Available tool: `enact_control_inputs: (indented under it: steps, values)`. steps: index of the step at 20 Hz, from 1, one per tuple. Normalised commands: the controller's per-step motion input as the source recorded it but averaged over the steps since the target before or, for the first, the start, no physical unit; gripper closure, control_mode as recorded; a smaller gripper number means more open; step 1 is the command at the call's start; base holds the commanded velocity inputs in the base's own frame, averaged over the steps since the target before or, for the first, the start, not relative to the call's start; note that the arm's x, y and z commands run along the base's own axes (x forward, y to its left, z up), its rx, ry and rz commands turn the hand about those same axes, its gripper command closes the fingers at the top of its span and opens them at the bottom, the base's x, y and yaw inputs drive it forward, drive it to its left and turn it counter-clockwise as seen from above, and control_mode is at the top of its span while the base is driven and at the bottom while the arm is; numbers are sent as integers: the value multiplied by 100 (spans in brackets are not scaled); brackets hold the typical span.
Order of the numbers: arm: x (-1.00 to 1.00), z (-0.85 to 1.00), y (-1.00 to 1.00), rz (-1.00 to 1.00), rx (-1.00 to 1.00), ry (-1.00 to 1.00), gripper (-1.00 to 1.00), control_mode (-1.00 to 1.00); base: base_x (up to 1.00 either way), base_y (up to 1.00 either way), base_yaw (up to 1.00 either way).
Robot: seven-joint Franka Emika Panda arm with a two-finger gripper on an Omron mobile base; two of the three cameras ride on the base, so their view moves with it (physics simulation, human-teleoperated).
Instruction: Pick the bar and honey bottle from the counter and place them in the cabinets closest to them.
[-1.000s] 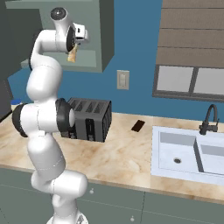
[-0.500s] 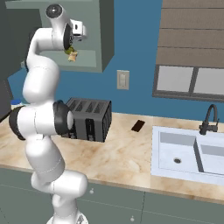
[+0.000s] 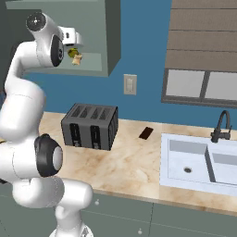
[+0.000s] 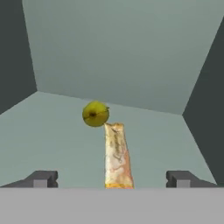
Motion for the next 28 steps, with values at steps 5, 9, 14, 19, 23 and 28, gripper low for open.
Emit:
enact_control_inputs:
  steps: [5,9,14,19,23,28]
  values:
    - [-98,-20,-7,0,-1,-3,-100,-100,0,0,0]
    - [-94,-16,-12,0,0,0,-100,-100,0,0,0]
    - [-91,-17,-8,0,0,0,-100,-100,0,0,0]
    - [-94,-23,-6,0,-1,0,-100,-100,0,0,0]
    - [-66,-42,0,0,-8,1,-100,-100,0,0,0]
    - [-36,-52,0,5,-9,1,-100,-100,0,0,0]
